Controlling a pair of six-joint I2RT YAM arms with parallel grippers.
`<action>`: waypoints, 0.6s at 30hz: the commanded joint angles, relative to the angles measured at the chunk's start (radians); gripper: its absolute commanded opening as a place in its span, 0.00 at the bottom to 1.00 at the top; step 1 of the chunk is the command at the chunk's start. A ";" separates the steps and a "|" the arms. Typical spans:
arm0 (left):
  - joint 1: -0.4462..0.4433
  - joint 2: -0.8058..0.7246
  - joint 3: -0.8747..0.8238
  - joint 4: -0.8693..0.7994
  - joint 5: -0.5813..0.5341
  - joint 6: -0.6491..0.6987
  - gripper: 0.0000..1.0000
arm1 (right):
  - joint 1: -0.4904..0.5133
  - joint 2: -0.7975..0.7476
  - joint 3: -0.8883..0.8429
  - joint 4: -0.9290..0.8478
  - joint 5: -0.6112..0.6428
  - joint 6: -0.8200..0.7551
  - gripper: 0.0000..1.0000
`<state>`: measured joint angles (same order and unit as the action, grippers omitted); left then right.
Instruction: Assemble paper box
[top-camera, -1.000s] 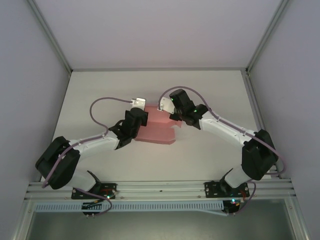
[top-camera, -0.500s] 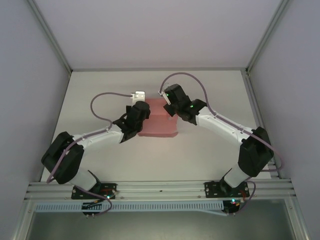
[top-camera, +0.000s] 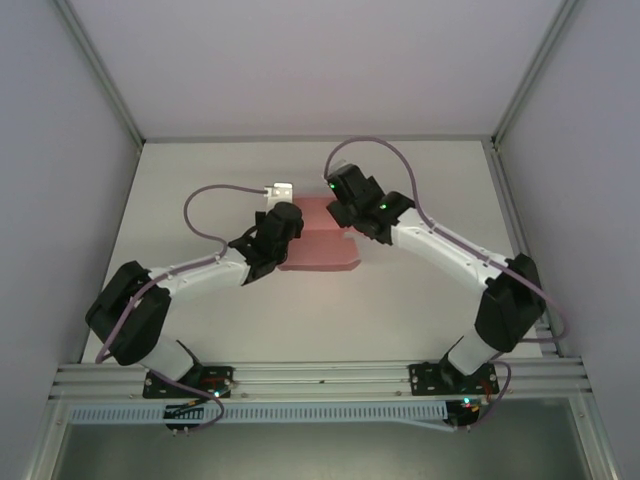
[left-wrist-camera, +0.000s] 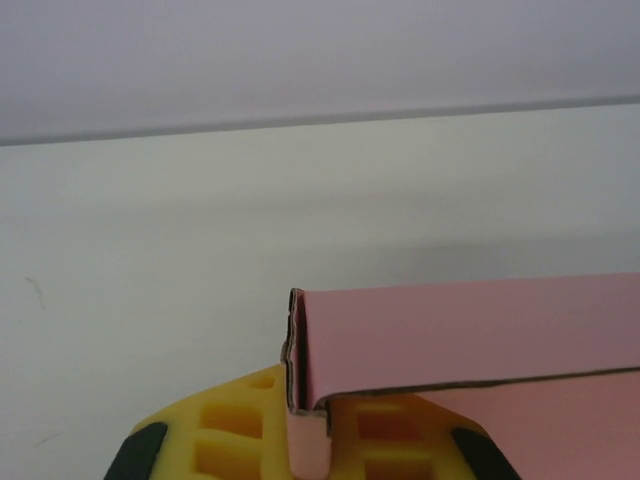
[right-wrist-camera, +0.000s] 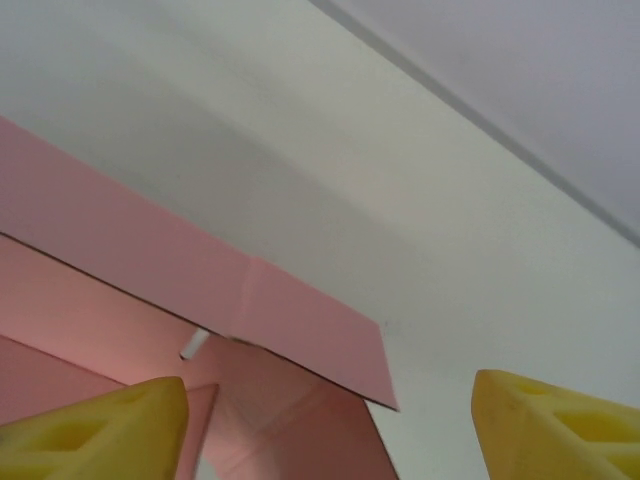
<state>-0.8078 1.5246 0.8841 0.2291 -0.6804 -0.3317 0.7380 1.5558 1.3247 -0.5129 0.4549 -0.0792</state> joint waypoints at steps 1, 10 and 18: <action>0.007 -0.062 -0.035 0.055 0.038 -0.005 0.00 | -0.075 -0.086 -0.114 0.060 -0.075 0.099 0.77; 0.027 -0.199 -0.180 0.268 0.350 0.081 0.00 | -0.356 -0.208 -0.426 0.533 -0.778 0.192 0.68; 0.027 -0.193 -0.166 0.250 0.377 0.073 0.00 | -0.345 -0.118 -0.387 0.624 -1.169 0.156 0.66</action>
<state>-0.7383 1.3319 0.7013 0.3969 -0.4465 -0.2741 0.3485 1.4136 0.9081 -0.0196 -0.4080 0.0719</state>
